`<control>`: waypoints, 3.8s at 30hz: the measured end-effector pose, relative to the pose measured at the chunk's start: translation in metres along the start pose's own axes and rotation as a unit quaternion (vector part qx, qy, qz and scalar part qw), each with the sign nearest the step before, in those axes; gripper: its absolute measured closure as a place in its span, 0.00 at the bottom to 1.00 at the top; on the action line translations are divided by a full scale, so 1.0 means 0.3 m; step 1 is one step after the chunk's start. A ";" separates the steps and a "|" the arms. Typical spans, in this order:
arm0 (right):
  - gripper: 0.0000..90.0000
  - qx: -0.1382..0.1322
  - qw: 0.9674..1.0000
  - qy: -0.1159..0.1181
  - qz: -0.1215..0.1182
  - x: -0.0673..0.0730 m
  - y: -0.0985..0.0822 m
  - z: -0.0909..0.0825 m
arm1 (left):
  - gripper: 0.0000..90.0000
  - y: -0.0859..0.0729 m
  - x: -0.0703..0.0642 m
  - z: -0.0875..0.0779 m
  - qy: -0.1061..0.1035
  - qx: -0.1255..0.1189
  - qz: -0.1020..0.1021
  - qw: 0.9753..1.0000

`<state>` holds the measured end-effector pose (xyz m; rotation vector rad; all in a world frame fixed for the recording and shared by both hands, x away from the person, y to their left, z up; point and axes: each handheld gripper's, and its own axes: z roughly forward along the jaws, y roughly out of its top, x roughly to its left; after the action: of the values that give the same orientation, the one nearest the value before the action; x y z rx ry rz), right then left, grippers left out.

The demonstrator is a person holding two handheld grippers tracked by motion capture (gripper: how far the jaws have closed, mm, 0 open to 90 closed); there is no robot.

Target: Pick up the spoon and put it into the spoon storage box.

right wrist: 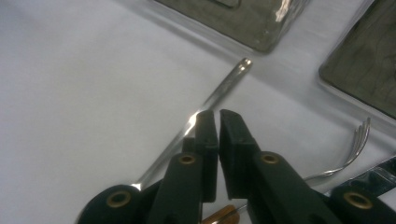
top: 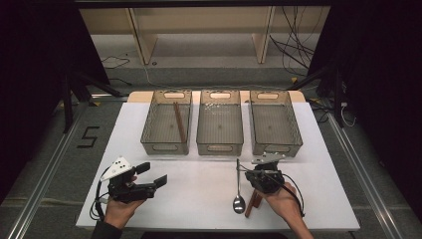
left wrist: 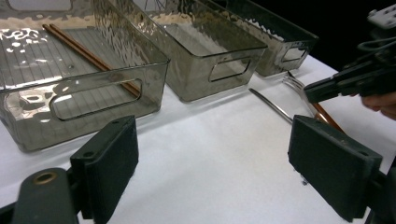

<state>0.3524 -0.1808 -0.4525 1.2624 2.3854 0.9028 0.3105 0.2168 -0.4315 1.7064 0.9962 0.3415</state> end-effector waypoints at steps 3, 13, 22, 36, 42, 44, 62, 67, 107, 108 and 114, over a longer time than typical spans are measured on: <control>1.00 0.016 1.000 -0.009 -0.011 0.006 0.005 0.028 | 0.18 -0.011 0.003 0.004 0.004 0.006 0.006 1.000; 1.00 0.050 0.998 -0.026 -0.021 0.028 0.010 0.099 | 0.18 -0.021 0.009 0.012 0.006 0.002 0.003 1.000; 1.00 0.049 0.999 -0.019 -0.009 0.028 0.009 0.112 | 0.18 -0.026 0.005 0.020 0.006 0.006 0.008 1.000; 1.00 0.041 0.999 0.014 -0.006 0.073 0.023 0.134 | 0.17 -0.028 0.005 0.026 0.007 0.011 0.011 1.000; 1.00 0.043 0.998 0.038 -0.019 0.109 0.038 0.151 | 0.18 -0.029 0.004 0.028 0.008 0.011 0.011 1.000; 1.00 0.042 0.998 0.037 -0.023 0.121 0.041 0.154 | 0.18 -0.029 0.005 0.027 0.007 0.011 0.011 1.000; 0.92 0.046 0.995 0.078 -0.053 0.188 0.062 0.156 | 0.18 -0.029 0.005 0.026 0.008 0.012 0.014 1.000; 0.68 0.041 0.994 0.095 -0.041 0.193 0.082 0.125 | 0.18 -0.028 0.004 0.026 0.008 0.013 0.015 1.000; 0.97 0.111 0.990 0.058 -0.064 0.222 0.080 0.134 | 0.17 -0.025 -0.004 0.017 0.001 -0.003 0.023 1.000; 0.99 0.106 0.991 0.056 -0.062 0.215 0.083 0.127 | 0.17 -0.025 -0.004 0.017 0.000 -0.003 0.023 1.000; 1.00 0.108 0.990 0.072 -0.049 0.180 0.087 0.124 | 0.17 -0.026 -0.007 0.020 -0.001 -0.001 0.025 1.000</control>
<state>0.3573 -0.1110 -0.4621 1.1747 2.6947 0.7458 0.3098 0.2118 -0.4403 1.7317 0.9538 0.3730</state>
